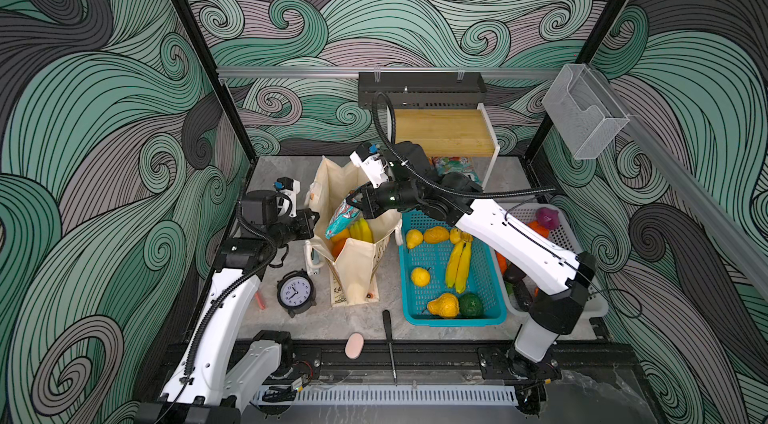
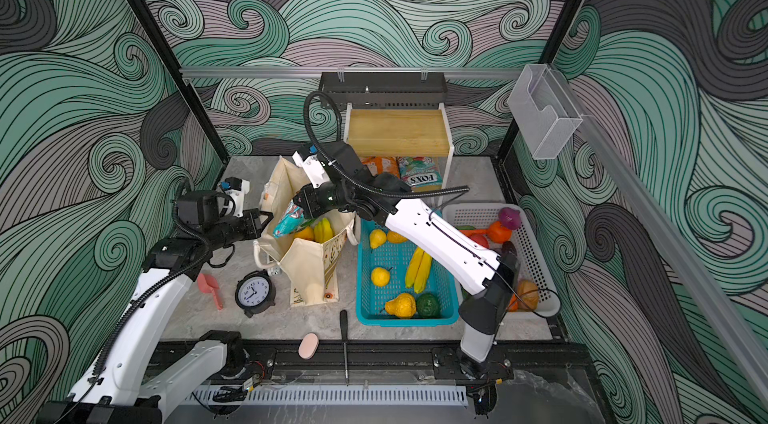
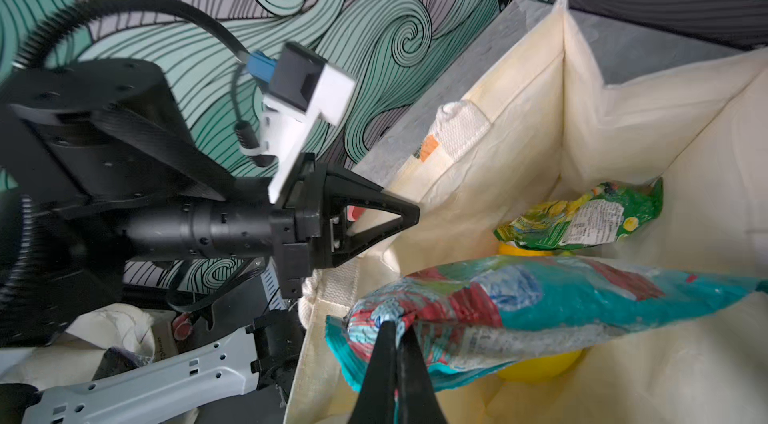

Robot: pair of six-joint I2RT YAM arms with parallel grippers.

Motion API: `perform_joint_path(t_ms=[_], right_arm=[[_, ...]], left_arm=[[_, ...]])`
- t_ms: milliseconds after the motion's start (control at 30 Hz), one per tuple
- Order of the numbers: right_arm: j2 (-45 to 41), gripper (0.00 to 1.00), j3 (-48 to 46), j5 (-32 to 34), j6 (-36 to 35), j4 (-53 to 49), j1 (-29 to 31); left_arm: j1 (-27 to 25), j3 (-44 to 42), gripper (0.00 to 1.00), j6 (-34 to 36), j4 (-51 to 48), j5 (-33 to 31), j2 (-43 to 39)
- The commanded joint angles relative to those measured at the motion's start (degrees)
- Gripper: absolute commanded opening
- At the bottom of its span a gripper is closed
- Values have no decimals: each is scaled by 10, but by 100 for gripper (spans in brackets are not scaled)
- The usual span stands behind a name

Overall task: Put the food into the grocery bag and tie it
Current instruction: 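Lower the Mint Blossom bag into the tote bag and open the right gripper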

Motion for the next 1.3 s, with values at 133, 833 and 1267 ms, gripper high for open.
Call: perform_joint_path(t_ms=[133, 833, 1267], right_arm=[[40, 0, 13, -25, -17, 5, 7], [64, 0, -71, 35, -42, -4, 18], [36, 6, -110, 106, -102, -61, 18]], left_arm=[[2, 5, 0, 10, -10, -4, -11], [2, 5, 0, 8, -9, -1, -11], [2, 5, 0, 8, -9, -2, -12]])
